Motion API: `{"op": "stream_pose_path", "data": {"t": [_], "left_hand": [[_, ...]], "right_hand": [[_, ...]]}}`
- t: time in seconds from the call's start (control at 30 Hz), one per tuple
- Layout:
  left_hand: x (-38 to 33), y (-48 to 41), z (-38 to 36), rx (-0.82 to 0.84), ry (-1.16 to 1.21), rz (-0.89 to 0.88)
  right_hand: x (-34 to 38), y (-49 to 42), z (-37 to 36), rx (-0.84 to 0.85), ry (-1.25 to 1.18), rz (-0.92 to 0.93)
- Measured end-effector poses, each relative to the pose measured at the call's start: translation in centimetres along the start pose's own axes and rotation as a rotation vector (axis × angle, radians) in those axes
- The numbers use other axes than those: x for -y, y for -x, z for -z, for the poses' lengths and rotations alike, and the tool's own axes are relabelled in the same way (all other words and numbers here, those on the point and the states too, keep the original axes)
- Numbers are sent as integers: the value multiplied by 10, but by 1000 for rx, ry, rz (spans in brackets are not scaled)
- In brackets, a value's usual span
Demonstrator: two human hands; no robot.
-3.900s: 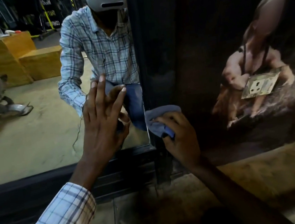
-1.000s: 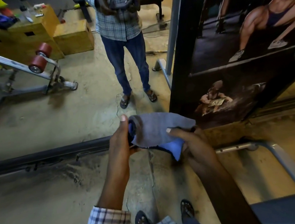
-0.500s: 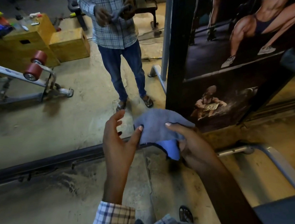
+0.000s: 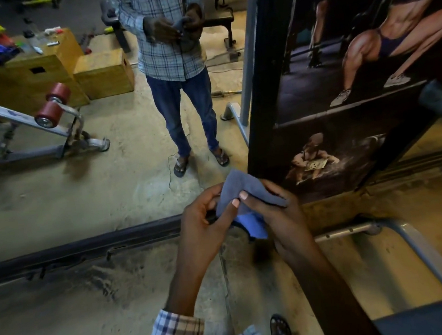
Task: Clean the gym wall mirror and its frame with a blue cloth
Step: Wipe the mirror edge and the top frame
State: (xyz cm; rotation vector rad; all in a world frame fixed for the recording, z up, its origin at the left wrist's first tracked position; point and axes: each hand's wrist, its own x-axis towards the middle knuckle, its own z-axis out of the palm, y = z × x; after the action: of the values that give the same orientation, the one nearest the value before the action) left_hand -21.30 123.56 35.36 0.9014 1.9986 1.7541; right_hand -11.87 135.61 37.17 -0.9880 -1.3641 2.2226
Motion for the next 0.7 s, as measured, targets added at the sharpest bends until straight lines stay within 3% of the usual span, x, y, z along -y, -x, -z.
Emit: {"op": "stream_pose_path", "data": {"t": [0.07, 0.27, 0.7], "left_hand": [[1, -1, 1, -22, 42, 13], [7, -5, 8, -120, 75, 59], [-22, -54, 54, -43, -81, -136]], "right_hand": [[-6, -10, 8, -17, 46, 60], [-12, -11, 12, 194, -61, -101], [30, -20, -27, 67, -100, 168]]}}
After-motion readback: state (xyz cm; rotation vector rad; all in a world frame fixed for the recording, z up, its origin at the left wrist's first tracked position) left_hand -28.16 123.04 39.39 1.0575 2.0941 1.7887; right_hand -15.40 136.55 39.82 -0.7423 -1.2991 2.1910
